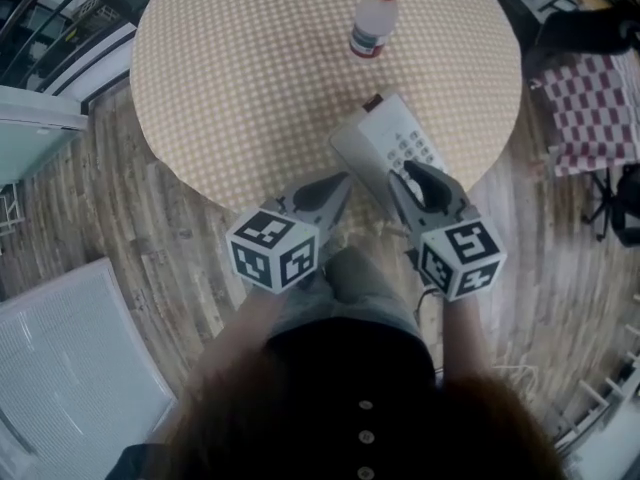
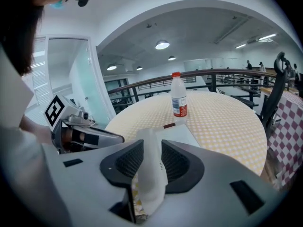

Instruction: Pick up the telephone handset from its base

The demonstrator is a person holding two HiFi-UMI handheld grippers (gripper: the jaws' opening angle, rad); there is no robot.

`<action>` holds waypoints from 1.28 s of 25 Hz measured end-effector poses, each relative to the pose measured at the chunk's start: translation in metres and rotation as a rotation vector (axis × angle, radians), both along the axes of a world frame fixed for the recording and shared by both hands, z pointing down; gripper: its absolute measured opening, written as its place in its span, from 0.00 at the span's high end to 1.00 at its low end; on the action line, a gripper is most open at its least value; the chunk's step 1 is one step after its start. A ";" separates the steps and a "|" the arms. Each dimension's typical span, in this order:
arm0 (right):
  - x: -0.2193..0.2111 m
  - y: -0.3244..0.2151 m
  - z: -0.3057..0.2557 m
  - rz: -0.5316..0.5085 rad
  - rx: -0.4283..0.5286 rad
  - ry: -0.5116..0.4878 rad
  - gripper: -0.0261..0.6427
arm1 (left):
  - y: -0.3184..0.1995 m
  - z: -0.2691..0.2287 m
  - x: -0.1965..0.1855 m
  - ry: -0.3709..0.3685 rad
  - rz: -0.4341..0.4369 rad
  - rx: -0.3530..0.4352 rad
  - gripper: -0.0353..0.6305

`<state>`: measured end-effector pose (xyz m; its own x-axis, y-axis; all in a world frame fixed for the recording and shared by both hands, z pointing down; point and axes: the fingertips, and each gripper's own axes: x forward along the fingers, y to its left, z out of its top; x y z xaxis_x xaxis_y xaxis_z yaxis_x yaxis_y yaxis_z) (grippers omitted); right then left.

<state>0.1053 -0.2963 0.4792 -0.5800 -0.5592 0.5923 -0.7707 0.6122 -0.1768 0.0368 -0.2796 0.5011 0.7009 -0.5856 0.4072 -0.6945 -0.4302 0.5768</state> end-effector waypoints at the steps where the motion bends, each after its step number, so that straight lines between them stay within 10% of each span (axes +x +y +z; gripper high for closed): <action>1: -0.003 0.002 0.004 -0.030 -0.005 0.023 0.78 | 0.001 0.002 0.000 0.001 -0.004 -0.005 0.94; 10: -0.027 0.009 0.041 -0.193 -0.013 0.243 0.60 | 0.009 0.016 -0.004 0.004 -0.041 -0.035 0.94; 32: -0.031 0.006 0.066 -0.196 -0.002 0.388 0.63 | 0.009 0.025 -0.016 0.017 -0.062 -0.055 0.94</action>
